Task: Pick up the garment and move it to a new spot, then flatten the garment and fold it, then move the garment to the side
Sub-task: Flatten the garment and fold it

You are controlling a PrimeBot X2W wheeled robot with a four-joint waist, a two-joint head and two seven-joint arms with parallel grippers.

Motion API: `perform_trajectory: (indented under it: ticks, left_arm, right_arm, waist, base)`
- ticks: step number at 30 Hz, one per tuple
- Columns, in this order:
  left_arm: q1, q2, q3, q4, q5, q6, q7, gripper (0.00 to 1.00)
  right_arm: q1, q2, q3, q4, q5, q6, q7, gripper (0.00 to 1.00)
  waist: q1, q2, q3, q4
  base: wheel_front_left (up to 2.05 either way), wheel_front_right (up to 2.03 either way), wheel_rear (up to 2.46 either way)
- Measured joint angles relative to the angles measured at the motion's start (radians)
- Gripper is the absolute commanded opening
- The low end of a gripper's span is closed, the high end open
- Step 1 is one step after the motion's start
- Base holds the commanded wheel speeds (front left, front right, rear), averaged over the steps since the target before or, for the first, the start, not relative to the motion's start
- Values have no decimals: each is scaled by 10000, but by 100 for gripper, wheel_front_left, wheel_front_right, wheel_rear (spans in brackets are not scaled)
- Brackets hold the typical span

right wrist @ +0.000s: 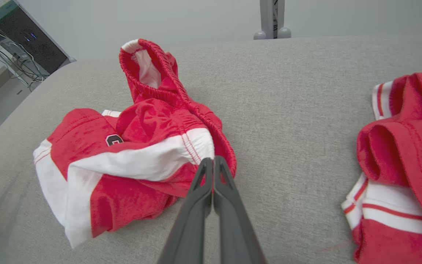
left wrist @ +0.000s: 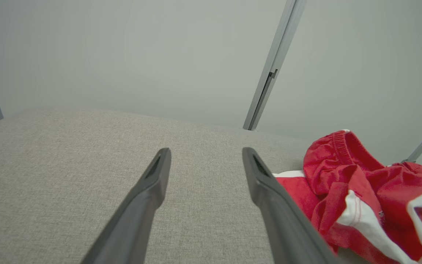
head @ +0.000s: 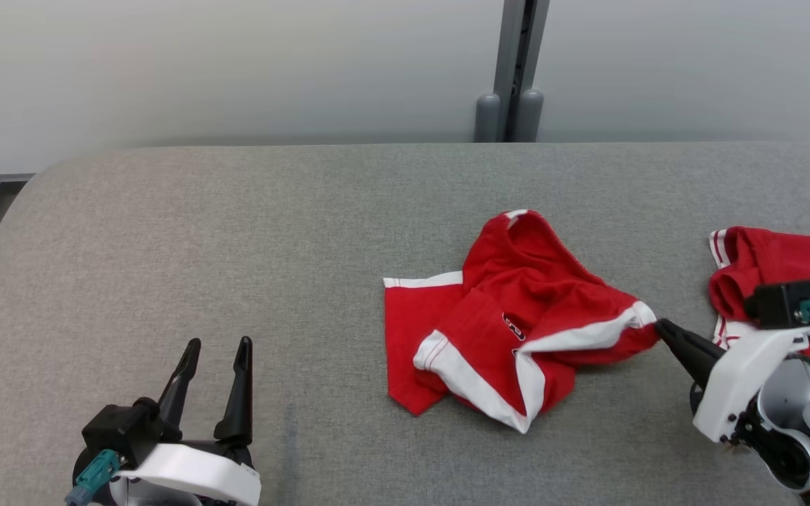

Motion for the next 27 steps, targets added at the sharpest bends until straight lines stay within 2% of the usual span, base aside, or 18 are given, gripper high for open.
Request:
perform_trajectory:
  ticks: [8, 14, 15, 16, 17, 23, 27]
  left_arm:
    - [-5, -4, -46, 31, 25, -29, 2, 100]
    - [1, 36, -44, 48, 27, -33, 0, 100]
    - [1, 46, -52, 56, 27, -44, 0, 100]
    - [1, 58, -46, 59, 27, -44, 0, 100]
    - [1, 67, -54, 63, 27, -44, 0, 100]
    - [2, 138, -88, 75, 27, -44, 0, 100]
    - [2, 169, -94, 84, 27, -44, 0, 100]
  right_arm:
    - [1546, -23, -1256, -424, -385, 0, 780, 0]
    - [2623, 355, -2472, -650, -1191, 0, 1398, 0]
    - [2760, 437, -2646, -679, -1358, 0, 1546, 18]
    - [2903, 543, -2844, -731, -1542, 0, 1684, 47]
    - [3032, 677, -3010, -819, -1695, 0, 1793, 100]
    - [3466, 1342, -4142, -1699, -2704, 0, 2376, 100]
    - [3709, 1559, -4953, -2617, -3319, 0, 2573, 100]
  waist:
    - [0, 0, -4, -225]
    - [0, 0, -64, -304]
    - [0, 0, -72, -311]
    - [0, 1, -78, -316]
    - [0, 0, -80, -320]
    - [0, 0, -84, -365]
    - [0, 1, -103, -386]
  base:
    - [0, 0, 0]
    - [0, 0, 0]
    - [0, 0, 0]
    - [0, 0, 0]
    - [0, 0, 0]
    - [0, 0, 0]
    - [0, 0, 0]
